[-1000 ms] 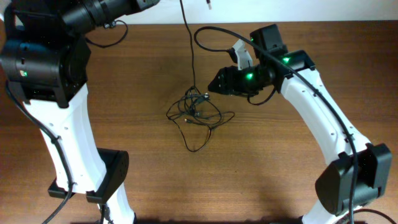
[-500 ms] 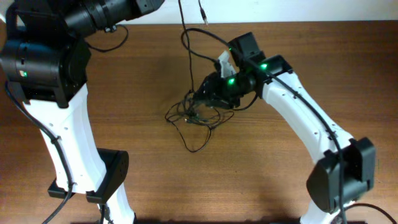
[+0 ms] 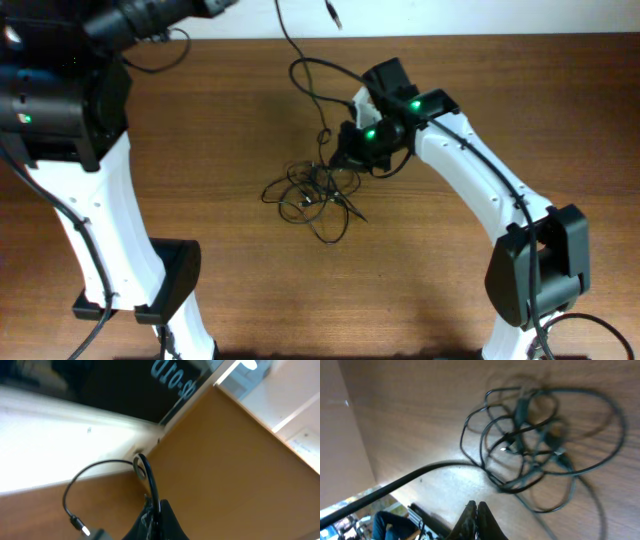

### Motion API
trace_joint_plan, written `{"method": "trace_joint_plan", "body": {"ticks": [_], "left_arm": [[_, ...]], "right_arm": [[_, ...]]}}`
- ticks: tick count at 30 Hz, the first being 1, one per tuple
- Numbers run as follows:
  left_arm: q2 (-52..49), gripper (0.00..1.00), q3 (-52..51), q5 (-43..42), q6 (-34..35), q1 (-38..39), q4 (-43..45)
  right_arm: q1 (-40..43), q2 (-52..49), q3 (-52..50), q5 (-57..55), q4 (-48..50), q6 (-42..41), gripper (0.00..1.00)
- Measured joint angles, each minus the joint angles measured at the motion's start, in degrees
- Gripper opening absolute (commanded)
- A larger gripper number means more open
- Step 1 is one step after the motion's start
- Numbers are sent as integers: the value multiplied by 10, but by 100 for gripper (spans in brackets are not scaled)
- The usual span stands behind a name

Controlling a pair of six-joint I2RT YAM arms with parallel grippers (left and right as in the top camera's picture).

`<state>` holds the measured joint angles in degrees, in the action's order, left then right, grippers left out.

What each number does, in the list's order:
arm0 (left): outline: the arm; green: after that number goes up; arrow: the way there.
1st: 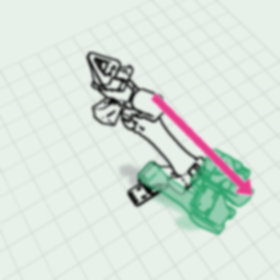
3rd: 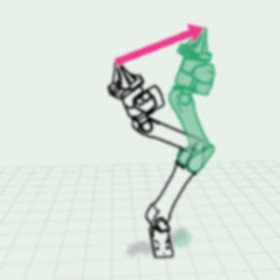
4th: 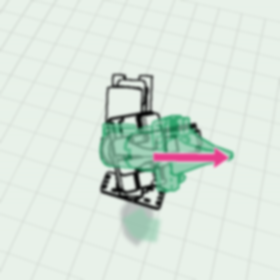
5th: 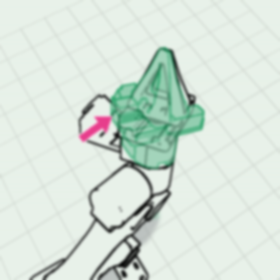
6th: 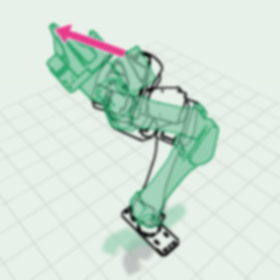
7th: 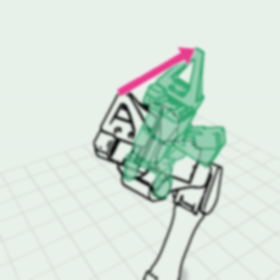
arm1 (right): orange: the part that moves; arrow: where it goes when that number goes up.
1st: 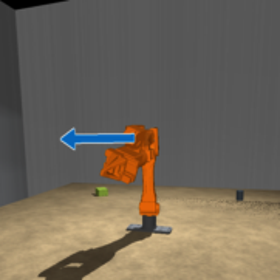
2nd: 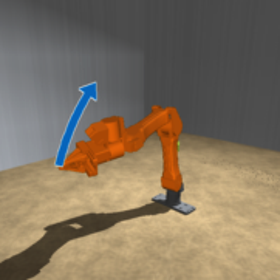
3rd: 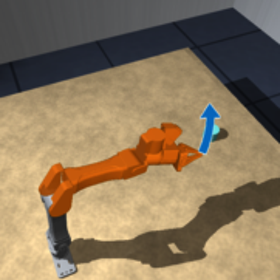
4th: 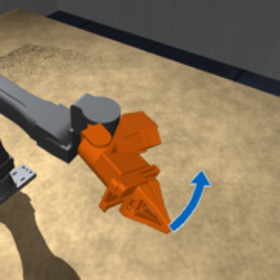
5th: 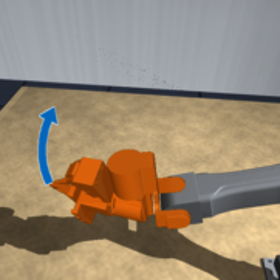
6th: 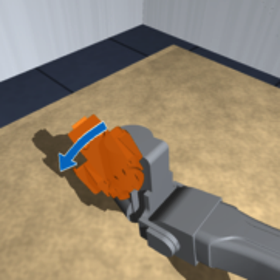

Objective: Untangle cables

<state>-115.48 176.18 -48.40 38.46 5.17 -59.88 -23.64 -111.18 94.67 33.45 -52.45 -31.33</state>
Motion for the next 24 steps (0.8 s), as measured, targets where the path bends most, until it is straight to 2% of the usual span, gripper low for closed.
{"method": "trace_joint_plan", "body": {"ticks": [4, 6, 9, 11, 13, 16, 20, 24], "left_arm": [[12, 0, 0, -13, 21, -34, 54], [30, 0, 0, -16, 26, -38, 68], [71, 0, 0, -23, 30, -39, 75], [89, 0, 0, -31, 30, -39, 75], [95, 0, 1, -38, 30, -39, 77], [91, 0, 0, -39, 30, -39, 75], [91, 0, 0, -40, 30, -39, 65], [91, 0, 0, -41, 30, -39, 48]], "right_arm": [[43, 0, 0, -18, -2, 5, 42], [47, 0, 0, -21, 3, 6, 57], [47, 0, -1, 33, 56, 55, 82], [46, 0, -1, 74, 88, 83, 92], [42, 0, -1, 95, 108, 96, 93], [33, 0, 0, 119, 93, 100, 89], [32, 0, -1, 128, -3, 69, 86], [19, -1, -1, 128, 20, 16, 83]]}}
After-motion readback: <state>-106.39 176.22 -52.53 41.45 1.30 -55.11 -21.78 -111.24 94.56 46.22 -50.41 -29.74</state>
